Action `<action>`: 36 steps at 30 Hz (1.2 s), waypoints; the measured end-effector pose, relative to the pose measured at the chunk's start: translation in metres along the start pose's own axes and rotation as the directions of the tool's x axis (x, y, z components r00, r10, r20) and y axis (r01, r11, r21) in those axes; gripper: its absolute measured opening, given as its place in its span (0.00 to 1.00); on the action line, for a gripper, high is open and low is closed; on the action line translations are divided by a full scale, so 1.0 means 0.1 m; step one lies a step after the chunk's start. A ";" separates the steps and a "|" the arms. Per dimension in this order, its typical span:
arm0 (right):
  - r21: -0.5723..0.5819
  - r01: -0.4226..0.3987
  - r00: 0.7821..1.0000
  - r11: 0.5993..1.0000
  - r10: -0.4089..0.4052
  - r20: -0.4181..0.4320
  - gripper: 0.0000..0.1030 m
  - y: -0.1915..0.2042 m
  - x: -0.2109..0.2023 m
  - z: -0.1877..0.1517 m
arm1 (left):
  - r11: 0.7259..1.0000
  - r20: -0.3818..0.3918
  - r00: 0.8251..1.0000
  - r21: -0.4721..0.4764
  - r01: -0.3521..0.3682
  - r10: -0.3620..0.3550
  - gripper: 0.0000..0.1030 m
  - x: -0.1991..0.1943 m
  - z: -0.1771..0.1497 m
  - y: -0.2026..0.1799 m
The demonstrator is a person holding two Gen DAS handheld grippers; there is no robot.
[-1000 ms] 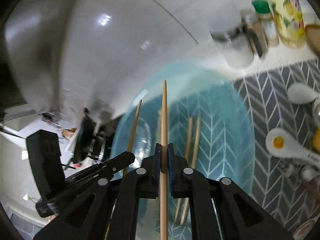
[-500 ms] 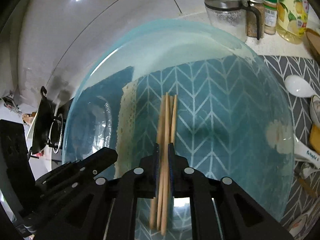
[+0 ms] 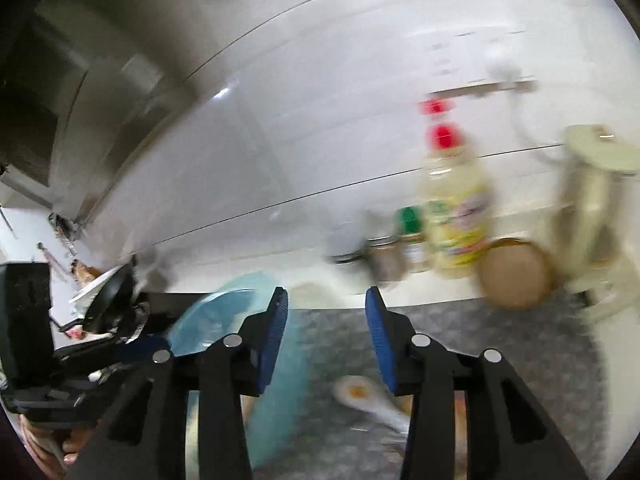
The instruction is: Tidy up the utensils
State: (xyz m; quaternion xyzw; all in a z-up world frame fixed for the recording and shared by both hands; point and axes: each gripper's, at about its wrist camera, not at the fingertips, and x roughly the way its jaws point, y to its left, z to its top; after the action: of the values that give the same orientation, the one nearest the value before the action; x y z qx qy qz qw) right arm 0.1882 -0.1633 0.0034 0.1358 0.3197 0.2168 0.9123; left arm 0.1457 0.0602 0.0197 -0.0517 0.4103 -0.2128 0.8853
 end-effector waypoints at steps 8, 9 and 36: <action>0.149 0.106 0.981 0.983 -0.078 -0.179 0.39 -1.36 -0.24 -0.40 | 0.993 -0.255 0.964 0.065 0.099 -0.079 0.54 1.41 -0.64 -0.94; 0.148 0.108 0.977 0.983 -0.077 -0.200 0.39 -1.44 -0.24 -0.48 | 0.993 -0.290 0.955 0.070 0.093 -0.068 0.54 1.58 -0.74 -1.00; -0.076 -0.007 0.917 0.997 -0.024 -0.397 0.38 -1.91 0.52 -0.99 | 0.980 -0.240 0.962 -0.180 0.085 -0.128 0.07 1.46 -0.67 -0.87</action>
State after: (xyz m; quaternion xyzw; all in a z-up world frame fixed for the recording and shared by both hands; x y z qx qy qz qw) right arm 0.2201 -0.2936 -0.1731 0.0530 0.4906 0.2478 0.8337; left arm 0.1502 -0.0742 -0.1040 -0.1209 0.5317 -0.2298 0.8061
